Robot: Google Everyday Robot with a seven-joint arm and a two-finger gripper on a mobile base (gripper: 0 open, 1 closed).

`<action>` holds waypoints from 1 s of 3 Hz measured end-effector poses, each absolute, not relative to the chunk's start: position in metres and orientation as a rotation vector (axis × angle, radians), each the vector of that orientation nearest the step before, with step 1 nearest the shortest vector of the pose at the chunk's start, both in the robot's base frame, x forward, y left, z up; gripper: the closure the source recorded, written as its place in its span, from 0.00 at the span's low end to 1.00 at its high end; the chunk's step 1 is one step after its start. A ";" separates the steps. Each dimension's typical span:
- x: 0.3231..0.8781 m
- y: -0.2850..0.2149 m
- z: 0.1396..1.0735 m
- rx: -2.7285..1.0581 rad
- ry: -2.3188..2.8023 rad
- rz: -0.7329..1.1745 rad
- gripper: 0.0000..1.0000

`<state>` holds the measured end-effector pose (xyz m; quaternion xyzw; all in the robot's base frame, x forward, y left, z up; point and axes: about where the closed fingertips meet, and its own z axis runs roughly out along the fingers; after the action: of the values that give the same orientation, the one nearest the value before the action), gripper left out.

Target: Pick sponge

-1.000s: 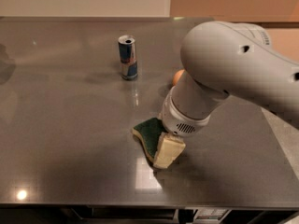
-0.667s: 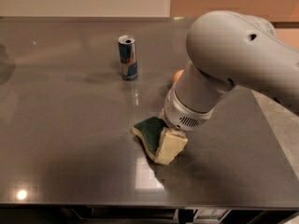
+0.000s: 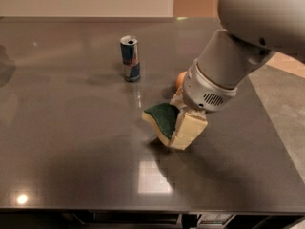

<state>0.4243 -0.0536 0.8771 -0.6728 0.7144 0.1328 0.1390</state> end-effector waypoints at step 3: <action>0.440 -0.059 0.945 -2.059 1.828 0.437 1.00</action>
Offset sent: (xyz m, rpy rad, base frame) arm 0.0141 -0.0123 0.0795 0.0769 -0.0542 0.2048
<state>0.4404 -0.0593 0.9451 -0.7270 0.6456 0.1543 0.1758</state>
